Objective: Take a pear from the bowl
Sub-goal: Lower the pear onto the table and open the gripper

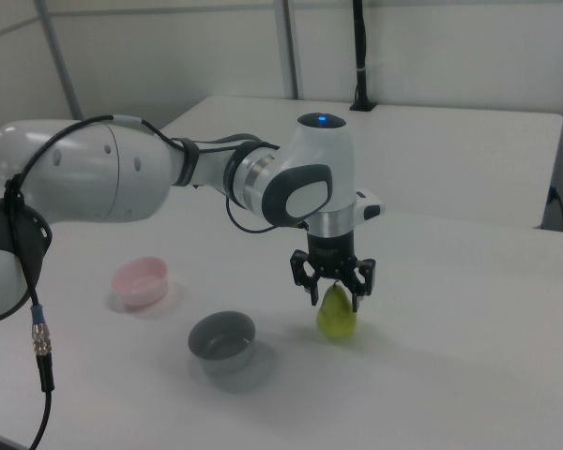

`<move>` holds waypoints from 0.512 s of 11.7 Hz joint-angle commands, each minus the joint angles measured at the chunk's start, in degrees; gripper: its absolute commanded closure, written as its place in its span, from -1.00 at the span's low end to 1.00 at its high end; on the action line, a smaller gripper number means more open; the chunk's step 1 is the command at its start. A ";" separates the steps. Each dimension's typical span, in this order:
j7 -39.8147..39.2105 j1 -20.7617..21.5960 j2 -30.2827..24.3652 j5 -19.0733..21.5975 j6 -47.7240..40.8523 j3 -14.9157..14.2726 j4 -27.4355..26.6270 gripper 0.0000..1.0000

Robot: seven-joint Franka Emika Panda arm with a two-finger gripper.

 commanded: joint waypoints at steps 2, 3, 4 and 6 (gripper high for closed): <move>-0.52 0.81 -1.43 -0.10 0.54 -0.60 -0.38 -1.00; -0.52 0.90 -2.66 -0.19 0.01 -0.60 -0.29 -1.00; -0.52 1.25 -3.98 -0.28 -0.52 -0.51 -0.38 -1.00; 4.10 1.95 -6.87 -0.28 -3.32 -0.25 -0.38 -1.00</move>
